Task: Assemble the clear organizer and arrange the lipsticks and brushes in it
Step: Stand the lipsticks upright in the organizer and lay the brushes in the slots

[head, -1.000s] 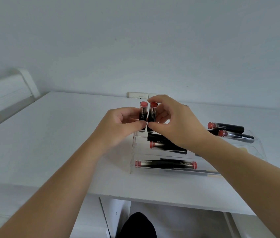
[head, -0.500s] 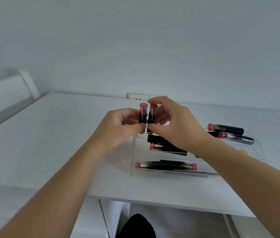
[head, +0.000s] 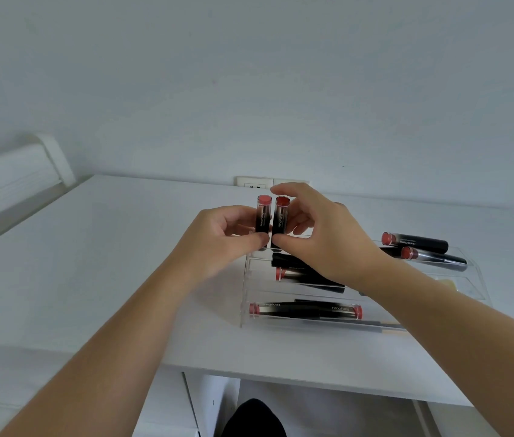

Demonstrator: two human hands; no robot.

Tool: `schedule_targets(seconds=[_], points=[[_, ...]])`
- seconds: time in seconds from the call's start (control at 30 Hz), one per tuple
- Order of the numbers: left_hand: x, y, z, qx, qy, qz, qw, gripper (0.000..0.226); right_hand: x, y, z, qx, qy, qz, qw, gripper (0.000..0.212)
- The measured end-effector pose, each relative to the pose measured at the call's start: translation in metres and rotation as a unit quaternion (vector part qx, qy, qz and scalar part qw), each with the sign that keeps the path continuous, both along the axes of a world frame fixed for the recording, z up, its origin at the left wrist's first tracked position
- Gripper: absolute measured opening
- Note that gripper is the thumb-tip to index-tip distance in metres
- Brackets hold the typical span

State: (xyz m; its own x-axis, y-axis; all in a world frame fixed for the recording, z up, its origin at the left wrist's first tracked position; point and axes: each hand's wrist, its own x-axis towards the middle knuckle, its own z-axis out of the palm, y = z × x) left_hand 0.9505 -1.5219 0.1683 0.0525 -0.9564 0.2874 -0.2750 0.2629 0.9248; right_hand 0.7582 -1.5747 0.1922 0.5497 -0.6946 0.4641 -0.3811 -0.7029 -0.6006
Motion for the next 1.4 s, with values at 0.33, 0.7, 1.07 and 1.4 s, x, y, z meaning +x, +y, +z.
schedule_targets(seconds=[0.33, 0.7, 1.07, 1.4], points=[[0.001, -0.001, -0.001, 0.006, -0.001, 0.003, 1.0, 0.027, -0.001, -0.003, -0.003, 0.006, -0.002, 0.003, 1.0, 0.061], [0.001, -0.001, -0.001, 0.009, 0.0, -0.003, 1.0, 0.029, -0.001, -0.002, 0.003, 0.015, 0.004, 0.014, 1.0, 0.063], [0.004, -0.003, -0.006, 0.052, -0.01, -0.04, 0.998, 0.04, -0.064, -0.021, 0.064, 0.023, 0.236, 0.0, 0.972, 0.045], [0.004, -0.003, -0.008, 0.083, -0.022, -0.029, 0.996, 0.041, -0.131, -0.038, 0.075, 0.131, 0.358, -0.045, 0.924, 0.029]])
